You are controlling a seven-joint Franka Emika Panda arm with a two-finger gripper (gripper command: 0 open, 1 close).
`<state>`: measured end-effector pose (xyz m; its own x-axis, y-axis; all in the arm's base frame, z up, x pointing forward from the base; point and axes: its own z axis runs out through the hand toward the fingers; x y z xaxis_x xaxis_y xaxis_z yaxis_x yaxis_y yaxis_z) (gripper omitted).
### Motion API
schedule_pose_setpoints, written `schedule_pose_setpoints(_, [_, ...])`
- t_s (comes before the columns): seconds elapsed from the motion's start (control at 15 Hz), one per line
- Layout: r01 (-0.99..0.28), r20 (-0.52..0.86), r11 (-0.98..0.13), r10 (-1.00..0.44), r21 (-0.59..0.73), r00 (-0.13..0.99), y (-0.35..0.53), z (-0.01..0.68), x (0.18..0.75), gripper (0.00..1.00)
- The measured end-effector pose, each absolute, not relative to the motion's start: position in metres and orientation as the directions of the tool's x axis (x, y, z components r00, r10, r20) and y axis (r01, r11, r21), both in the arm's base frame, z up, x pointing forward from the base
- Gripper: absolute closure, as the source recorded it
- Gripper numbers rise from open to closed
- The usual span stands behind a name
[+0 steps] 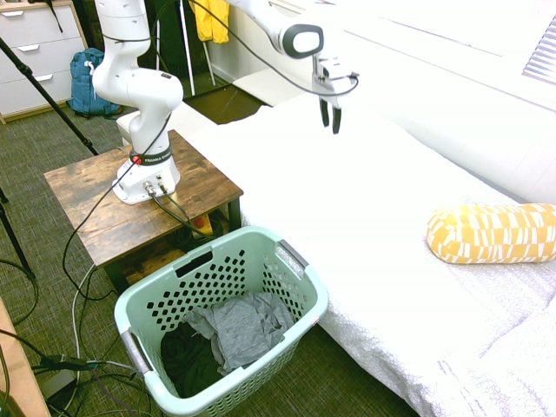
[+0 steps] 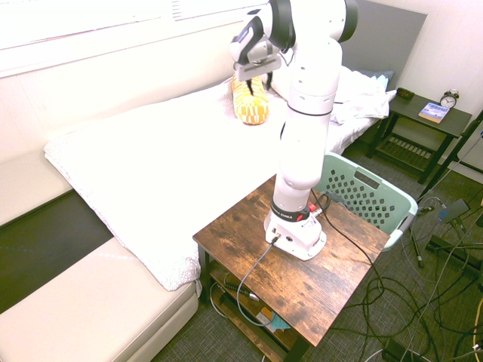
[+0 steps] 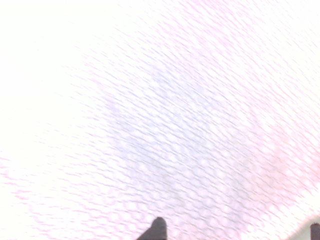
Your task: Put my clothes in the laundry bag
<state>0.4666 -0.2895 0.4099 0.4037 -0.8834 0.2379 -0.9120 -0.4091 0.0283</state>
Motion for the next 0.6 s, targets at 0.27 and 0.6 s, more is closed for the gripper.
schedule_pose_setpoints(0.27, [-0.781, 0.127, -0.623, -0.773, 0.030, 0.622, -0.134, 0.416, 0.533, 0.00])
schedule_pose_setpoints(0.6, [-0.580, -0.072, -0.807, -0.589, 0.111, 0.805, -0.011, 0.414, 0.530, 0.00])
